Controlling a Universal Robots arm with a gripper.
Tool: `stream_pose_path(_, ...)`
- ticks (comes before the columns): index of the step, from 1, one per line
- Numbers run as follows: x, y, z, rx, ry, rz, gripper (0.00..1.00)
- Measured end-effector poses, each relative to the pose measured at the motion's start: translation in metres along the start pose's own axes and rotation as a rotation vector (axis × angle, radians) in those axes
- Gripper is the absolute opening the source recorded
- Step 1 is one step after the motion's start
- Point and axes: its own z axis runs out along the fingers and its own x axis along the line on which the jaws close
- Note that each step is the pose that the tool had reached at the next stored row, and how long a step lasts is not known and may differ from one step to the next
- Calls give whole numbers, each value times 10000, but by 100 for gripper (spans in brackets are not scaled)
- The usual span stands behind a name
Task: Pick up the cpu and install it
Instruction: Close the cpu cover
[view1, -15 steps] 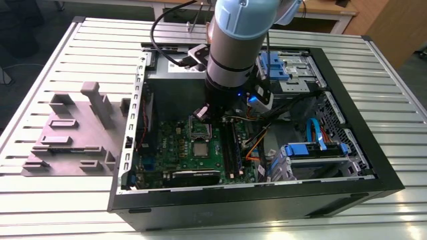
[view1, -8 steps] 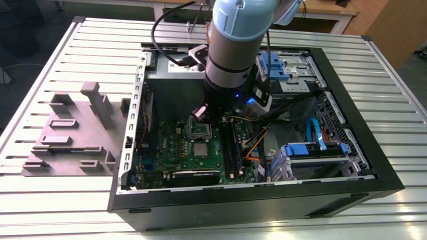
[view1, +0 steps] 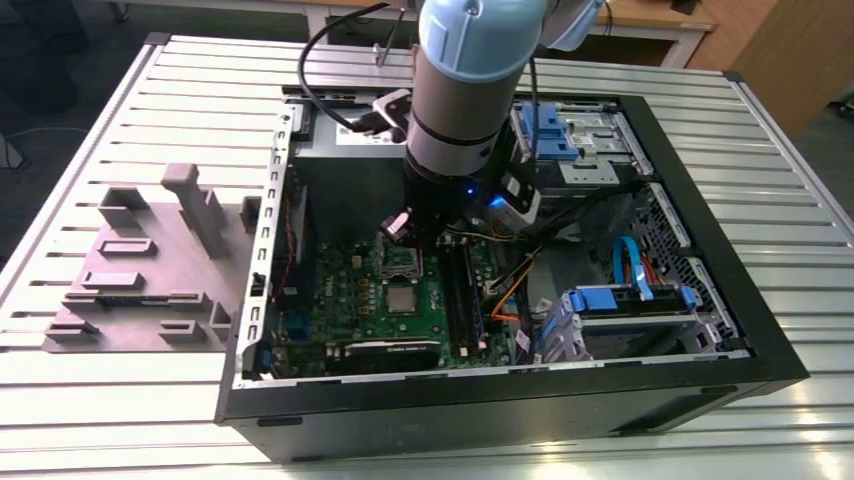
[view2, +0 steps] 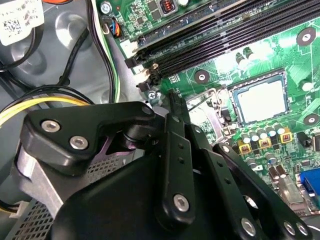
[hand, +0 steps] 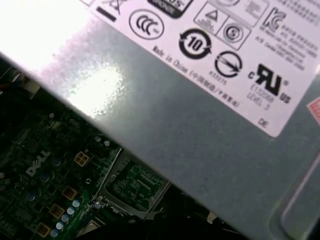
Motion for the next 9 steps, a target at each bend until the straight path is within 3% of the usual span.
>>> stream_pose_path(9, 13, -7, -182, 0, 1, 3, 10)
